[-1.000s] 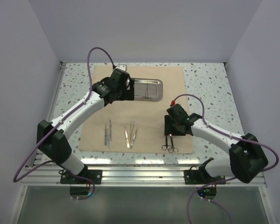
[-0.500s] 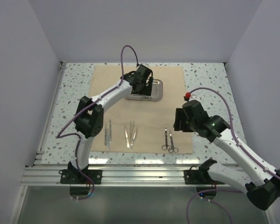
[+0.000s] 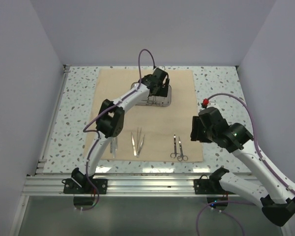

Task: Open and lay out the surgical kit
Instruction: Pick up the medical item from the container.

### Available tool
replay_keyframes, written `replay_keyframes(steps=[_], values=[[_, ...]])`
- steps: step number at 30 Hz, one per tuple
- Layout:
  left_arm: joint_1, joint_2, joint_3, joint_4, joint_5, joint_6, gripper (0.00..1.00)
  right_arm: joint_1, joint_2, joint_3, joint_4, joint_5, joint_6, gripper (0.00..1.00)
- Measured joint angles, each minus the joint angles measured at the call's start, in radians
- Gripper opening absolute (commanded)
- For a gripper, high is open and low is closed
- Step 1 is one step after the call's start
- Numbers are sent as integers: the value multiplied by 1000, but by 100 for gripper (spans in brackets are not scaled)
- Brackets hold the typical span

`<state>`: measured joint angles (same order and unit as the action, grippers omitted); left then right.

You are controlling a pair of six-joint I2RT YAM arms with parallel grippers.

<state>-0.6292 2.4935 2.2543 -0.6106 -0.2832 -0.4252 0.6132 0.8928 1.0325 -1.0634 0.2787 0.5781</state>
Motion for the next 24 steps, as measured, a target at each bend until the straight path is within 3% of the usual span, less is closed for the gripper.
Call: replay_keyframes(steps=[11, 16, 24], values=[[10, 130, 100, 56, -45, 21, 78, 0, 115, 33, -13, -2, 5, 59], [15, 156, 128, 77, -72, 23, 51, 0, 145, 41, -13, -1, 2, 59], [31, 170, 144, 76, -87, 26, 27, 0, 163, 47, -13, 1, -5, 59]])
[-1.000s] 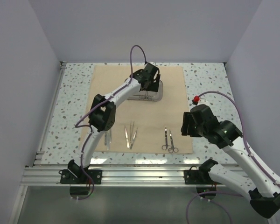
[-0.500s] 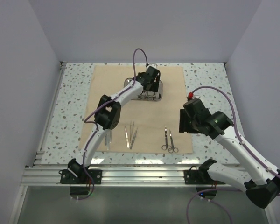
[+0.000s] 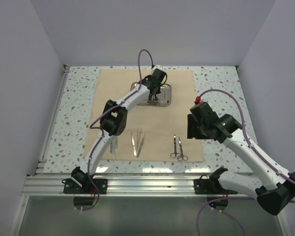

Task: Open and lay out the surgical kit
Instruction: Pick up the medical item from the container.

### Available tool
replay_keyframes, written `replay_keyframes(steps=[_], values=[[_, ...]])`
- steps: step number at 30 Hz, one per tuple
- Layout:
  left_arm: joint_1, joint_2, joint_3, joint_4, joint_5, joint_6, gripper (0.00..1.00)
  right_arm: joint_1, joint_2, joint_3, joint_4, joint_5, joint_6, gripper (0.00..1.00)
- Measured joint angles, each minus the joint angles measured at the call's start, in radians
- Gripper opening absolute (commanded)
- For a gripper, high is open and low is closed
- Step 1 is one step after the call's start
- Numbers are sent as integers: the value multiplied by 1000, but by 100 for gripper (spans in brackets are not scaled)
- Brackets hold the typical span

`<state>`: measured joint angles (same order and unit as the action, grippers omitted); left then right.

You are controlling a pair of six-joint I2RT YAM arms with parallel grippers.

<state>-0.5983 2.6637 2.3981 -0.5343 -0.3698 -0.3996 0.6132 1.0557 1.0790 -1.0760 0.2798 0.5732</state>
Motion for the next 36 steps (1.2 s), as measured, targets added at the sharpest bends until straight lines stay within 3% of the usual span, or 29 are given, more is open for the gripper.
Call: replay_keyframes(steps=[3, 4, 18, 36], values=[[3, 0, -2, -2, -3, 10, 13, 0, 5, 0, 0, 1, -2, 59], [3, 0, -6, -1, -5, 18, 0, 0, 5, 0, 0, 1, -3, 59], [5, -92, -161, 39, -26, 91, 0, 0, 2, 0, 11, 18, -9, 59], [96, -240, -189, -160, 27, 102, 0, 0, -23, 0, 43, -5, -8, 57]])
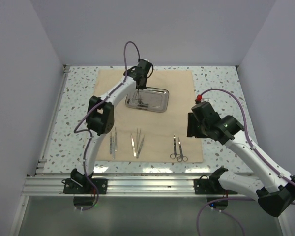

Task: Open and lay out the surgical kit
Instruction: Pick up the medical item from the container, then place the medical item in the surgical kit.

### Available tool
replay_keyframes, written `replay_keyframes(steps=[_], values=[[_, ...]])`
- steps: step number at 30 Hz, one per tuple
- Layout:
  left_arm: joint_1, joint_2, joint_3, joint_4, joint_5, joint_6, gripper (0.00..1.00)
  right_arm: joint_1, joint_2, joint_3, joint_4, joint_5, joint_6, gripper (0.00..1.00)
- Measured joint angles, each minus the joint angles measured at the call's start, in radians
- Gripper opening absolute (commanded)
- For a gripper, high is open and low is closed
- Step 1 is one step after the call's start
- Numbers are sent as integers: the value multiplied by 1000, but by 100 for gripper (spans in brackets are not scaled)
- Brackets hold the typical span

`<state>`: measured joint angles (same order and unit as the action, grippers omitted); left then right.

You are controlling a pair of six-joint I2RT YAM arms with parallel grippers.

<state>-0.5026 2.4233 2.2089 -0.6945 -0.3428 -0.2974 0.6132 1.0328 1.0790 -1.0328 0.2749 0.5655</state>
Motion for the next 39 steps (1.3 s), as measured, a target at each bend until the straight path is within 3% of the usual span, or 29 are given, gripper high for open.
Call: replay_keyframes(steps=[5, 9, 17, 24, 39], values=[[2, -89, -24, 2, 25, -48, 0, 0, -13, 0, 1, -3, 0, 57], [-34, -241, -190, 20, 26, -136, 0, 0, -18, 7, -5, 9, -1, 58], [-298, -453, -485, 60, -16, -338, 0, 0, -10, 112, -24, 75, 3, 57], [-515, -464, -589, 68, -58, -512, 0, 0, -43, 122, -54, 82, 11, 57], [-612, -439, -665, 102, -85, -748, 0, 0, -188, 55, -145, 83, 52, 55]])
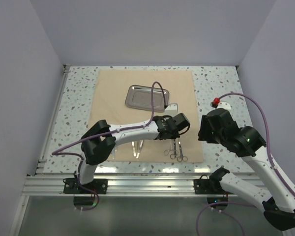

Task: Open and lay out the surgical kit
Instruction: Place the medical item in the surgical kit, then reset both arms

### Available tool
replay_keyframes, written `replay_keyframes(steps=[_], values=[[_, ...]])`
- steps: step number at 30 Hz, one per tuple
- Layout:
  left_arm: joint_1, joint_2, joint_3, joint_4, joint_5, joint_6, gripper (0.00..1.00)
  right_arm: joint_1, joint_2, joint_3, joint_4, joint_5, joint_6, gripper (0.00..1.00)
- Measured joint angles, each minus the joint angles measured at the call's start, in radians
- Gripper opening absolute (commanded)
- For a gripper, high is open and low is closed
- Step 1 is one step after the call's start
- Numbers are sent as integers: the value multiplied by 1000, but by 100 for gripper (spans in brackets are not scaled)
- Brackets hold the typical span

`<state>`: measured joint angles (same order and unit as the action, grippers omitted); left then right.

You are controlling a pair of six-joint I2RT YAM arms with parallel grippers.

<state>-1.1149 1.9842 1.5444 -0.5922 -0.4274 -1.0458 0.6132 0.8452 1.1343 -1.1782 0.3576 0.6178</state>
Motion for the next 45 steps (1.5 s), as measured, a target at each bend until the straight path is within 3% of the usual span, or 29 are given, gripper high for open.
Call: replay_keyframes(steps=[2, 4, 8, 9, 12, 20, 24, 26, 35, 41, 45], values=[[-9, 10, 0, 12, 0, -12, 0, 0, -9, -8, -9, 0, 5, 55], [-19, 29, 5, 19, 2, -18, 9, 0, -20, -16, -21, 0, 12, 56], [-31, 74, 29, 18, 11, -18, 44, 0, -50, -30, -40, 2, 19, 59], [-32, 76, 29, 17, 12, -12, 50, 0, -54, -31, -42, 4, 21, 64], [-34, 75, 34, 18, 11, -11, 59, 0, -64, -31, -43, 18, 27, 68], [-39, 32, 120, -75, -45, 50, 60, 0, -65, -30, -21, 18, 21, 80], [-39, -104, 147, -133, -145, 149, 60, 0, -64, -1, 27, 7, 4, 98], [-39, -214, 128, -140, -211, 223, 66, 0, -65, 17, 66, 8, -2, 98], [13, -802, -220, -82, -409, 524, 69, 0, -126, 6, 285, 8, -74, 98], [34, -1015, -382, -15, -500, 605, 76, 0, -163, -4, 399, 19, -108, 99], [42, -1073, -414, 14, -552, 650, 81, 0, -131, 36, 417, 29, -130, 98]])
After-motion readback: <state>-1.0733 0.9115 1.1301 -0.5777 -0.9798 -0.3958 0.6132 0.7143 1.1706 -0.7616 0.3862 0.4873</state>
